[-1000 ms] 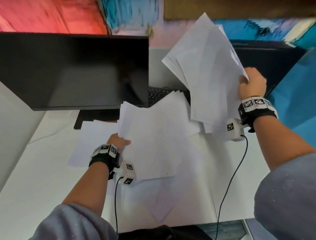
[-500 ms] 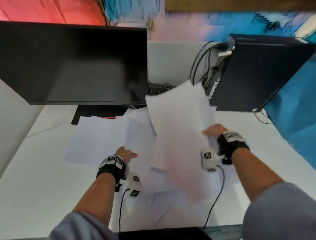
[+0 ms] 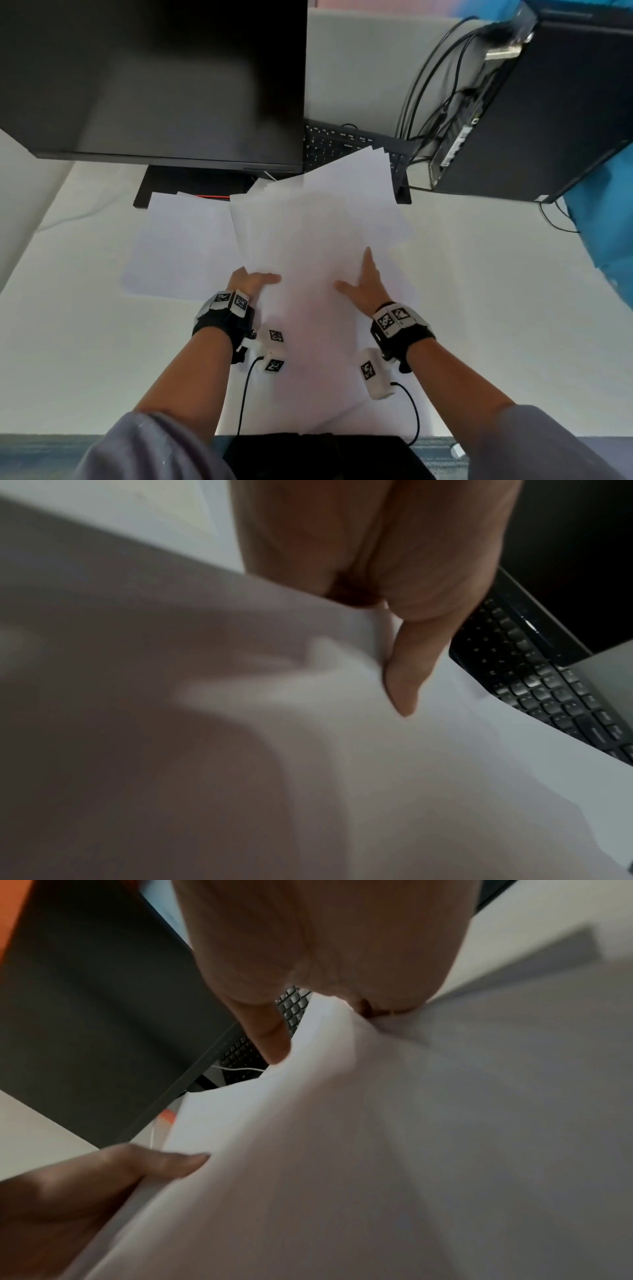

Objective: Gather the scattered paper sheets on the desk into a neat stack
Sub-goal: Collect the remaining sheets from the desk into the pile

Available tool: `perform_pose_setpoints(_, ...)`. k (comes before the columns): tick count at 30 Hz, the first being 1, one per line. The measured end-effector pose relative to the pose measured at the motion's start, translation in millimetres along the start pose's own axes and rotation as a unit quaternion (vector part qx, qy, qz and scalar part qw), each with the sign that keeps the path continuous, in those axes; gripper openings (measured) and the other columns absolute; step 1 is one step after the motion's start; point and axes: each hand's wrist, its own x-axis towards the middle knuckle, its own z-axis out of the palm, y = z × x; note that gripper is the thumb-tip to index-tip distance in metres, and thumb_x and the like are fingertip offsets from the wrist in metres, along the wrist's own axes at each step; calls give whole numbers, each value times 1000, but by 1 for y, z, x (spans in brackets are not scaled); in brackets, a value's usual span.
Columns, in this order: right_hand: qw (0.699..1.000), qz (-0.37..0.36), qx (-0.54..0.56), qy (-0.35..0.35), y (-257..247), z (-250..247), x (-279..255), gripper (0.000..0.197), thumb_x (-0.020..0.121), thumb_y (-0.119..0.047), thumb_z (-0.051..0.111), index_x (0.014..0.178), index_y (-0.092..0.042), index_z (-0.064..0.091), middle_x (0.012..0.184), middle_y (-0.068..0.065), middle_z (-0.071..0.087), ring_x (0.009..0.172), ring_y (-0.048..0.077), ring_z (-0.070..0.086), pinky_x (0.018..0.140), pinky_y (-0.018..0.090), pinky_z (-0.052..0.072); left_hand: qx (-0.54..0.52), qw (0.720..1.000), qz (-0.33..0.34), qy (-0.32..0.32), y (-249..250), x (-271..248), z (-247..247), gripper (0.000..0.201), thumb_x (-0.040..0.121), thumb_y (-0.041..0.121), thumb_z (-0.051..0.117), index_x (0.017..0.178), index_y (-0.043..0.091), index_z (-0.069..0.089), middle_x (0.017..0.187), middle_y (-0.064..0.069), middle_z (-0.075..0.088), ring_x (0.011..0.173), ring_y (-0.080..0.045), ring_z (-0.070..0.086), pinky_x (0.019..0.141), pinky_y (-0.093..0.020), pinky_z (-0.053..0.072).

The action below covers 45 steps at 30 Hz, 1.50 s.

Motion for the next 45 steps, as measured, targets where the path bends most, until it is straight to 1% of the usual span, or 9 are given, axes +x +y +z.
perform_pose_setpoints(4, 993, -23, -115, 26, -12, -19, 18, 88, 91, -24, 57, 151, -13, -6, 160, 9, 1, 147, 28, 4, 119, 44, 10, 20, 998, 54, 12, 1, 4, -11, 41, 75, -4, 72, 114, -3, 59, 101, -13, 64, 95, -26, 59, 86, -33, 43)
perform_pose_setpoints(9, 920, -152, -327, 152, -43, -57, 51, 62, 83, -9, 54, 141, -12, 34, 142, 9, 36, 129, 28, 38, 97, 38, 36, -37, 998, 48, 35, -6, 29, -63, 42, 67, -1, 76, 107, 5, 67, 103, -19, 70, 96, -36, 66, 96, -54, 46)
perform_pose_setpoints(13, 908, -182, -353, 133, -55, -26, 73, 54, 80, -7, 55, 133, -15, 43, 135, 7, 42, 123, 25, 43, 96, 38, 37, -39, 997, 31, 64, -9, 37, -85, 32, 69, -5, 73, 98, 7, 66, 103, -21, 68, 100, -40, 64, 96, -60, 45)
perform_pose_setpoints(18, 881, -207, -404, 131, -70, -18, 98, 53, 80, -9, 54, 132, -15, 43, 133, 8, 42, 121, 26, 41, 98, 40, 37, -28, 998, 17, 59, -8, 44, -89, 23, 72, -3, 72, 89, 11, 66, 90, -10, 69, 98, -35, 64, 98, -52, 45)
perform_pose_setpoints(26, 781, -249, -552, 152, -140, -58, 156, 68, 75, -7, 66, 137, -10, 36, 143, 10, 33, 131, 28, 34, 106, 48, 31, -54, 998, -9, -11, -11, 58, -103, 57, 50, 9, 83, 106, 7, 70, 102, -15, 73, 100, -35, 67, 101, -52, 44)
perform_pose_setpoints(29, 748, -243, -601, 143, -152, -59, 167, 70, 73, -10, 70, 135, -9, 37, 142, 13, 32, 129, 32, 35, 106, 51, 29, -64, 998, -11, -14, -6, 52, -101, 43, 55, 4, 81, 97, 9, 71, 95, -12, 74, 97, -32, 67, 102, -48, 43)
perform_pose_setpoints(35, 738, -206, -626, 143, -160, -55, 174, 74, 72, -15, 75, 134, -8, 35, 147, 18, 27, 125, 37, 40, 104, 52, 30, -87, 996, -15, -13, -6, 49, -102, 48, 58, -1, 79, 103, 8, 68, 102, -14, 72, 102, -32, 66, 104, -48, 42)
perform_pose_setpoints(42, 702, -213, -661, 161, -154, -51, 173, 69, 67, -23, 78, 123, -7, 41, 124, 12, 43, 115, 31, 42, 98, 54, 34, -77, 997, -6, -13, -9, 51, -103, 64, 47, 11, 84, 109, 10, 67, 106, -9, 73, 107, -31, 64, 107, -47, 38)
perform_pose_setpoints(45, 689, -228, -662, 185, -147, -48, 176, 49, 76, -12, 69, 117, -4, 43, 118, 14, 49, 111, 32, 44, 101, 54, 32, -84, 996, -2, -13, -10, 51, -102, 61, 51, 9, 84, 110, 11, 67, 104, -7, 73, 106, -29, 64, 106, -47, 39)
